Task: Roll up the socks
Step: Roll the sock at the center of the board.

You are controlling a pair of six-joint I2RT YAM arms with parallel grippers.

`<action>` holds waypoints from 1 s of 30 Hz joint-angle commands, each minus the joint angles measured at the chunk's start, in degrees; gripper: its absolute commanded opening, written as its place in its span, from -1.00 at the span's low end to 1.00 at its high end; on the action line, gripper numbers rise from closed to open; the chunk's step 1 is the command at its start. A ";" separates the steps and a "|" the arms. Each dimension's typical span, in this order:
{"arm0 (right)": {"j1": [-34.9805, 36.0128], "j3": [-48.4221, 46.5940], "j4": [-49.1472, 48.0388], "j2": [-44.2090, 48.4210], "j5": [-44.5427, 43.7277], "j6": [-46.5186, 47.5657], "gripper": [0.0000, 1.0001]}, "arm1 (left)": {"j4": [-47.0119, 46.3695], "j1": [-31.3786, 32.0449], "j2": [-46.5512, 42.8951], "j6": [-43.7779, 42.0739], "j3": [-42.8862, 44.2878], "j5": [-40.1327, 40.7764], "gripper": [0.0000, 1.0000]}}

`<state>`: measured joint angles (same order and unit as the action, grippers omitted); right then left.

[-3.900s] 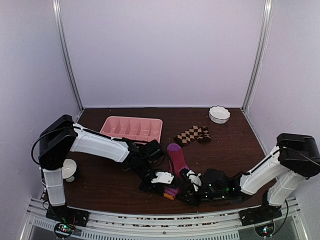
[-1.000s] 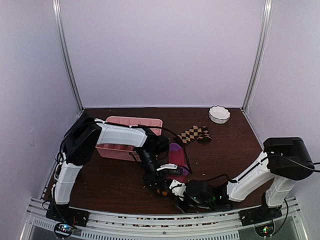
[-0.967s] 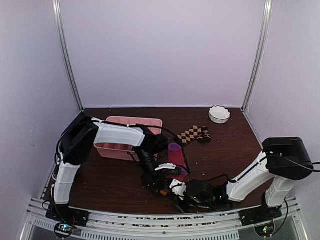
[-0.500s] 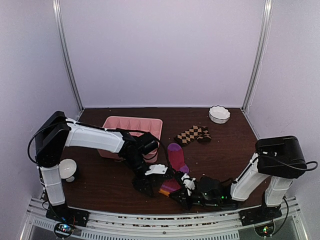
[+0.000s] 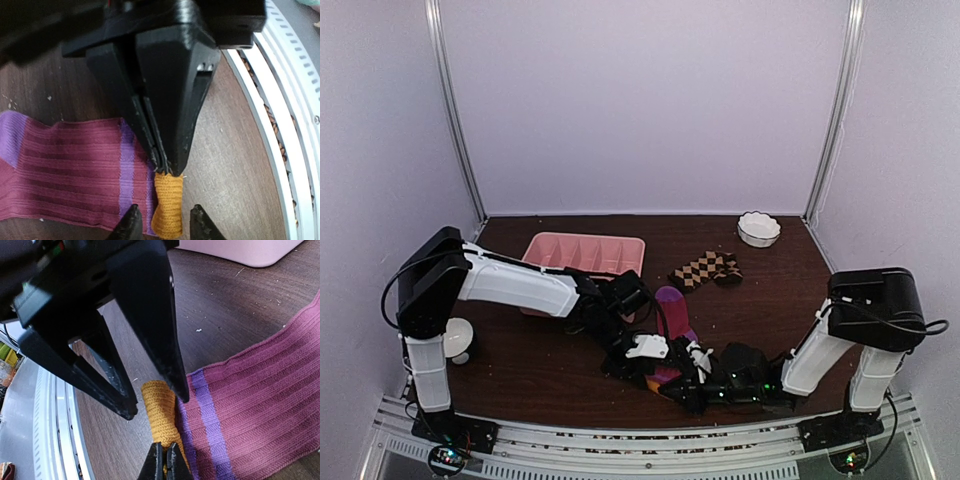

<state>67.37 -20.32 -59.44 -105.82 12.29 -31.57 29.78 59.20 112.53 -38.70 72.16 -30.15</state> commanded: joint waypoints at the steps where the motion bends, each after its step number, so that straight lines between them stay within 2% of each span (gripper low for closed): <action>1: -0.73 2.05 12.63 -3.18 1.41 -0.52 -1.00 | -1.11 0.04 2.33 -0.39 1.05 -0.62 -0.45; 9: -0.84 0.81 15.30 -1.80 2.40 0.83 -1.00 | -0.03 -0.09 4.90 2.51 2.18 -1.02 -1.00; 14: -0.79 1.39 16.31 0.27 0.27 2.43 -1.00 | 4.29 -1.96 6.72 4.46 4.86 -6.16 -1.00; 19: -0.68 2.18 13.88 1.94 -0.78 3.26 -0.98 | 7.34 -3.22 7.91 5.15 6.11 -7.27 -1.00; 21: -0.05 4.40 10.02 4.46 -3.11 4.46 -0.90 | 9.75 -3.65 9.81 6.02 7.77 -7.63 -1.00; 22: 1.24 6.00 7.91 6.56 -5.46 5.86 -0.78 | 10.90 -3.92 10.67 6.60 8.92 -7.98 -1.00; 24: 3.70 6.04 11.13 10.96 -10.85 9.00 -0.60 | 13.09 -4.30 12.16 7.38 10.27 -8.31 -1.00; 27: 5.76 4.42 17.44 14.92 -14.55 12.81 -0.57 | 13.94 -4.36 13.00 7.71 10.50 -7.55 -1.00; 30: 7.10 4.56 19.27 16.52 -17.53 14.38 -0.57 | 15.32 -4.44 13.94 7.81 11.54 -6.36 -1.00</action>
<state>72.60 -15.14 -45.95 -91.66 1.39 -23.24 41.30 55.94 123.48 -33.45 82.59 -40.71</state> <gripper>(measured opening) 0.213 0.015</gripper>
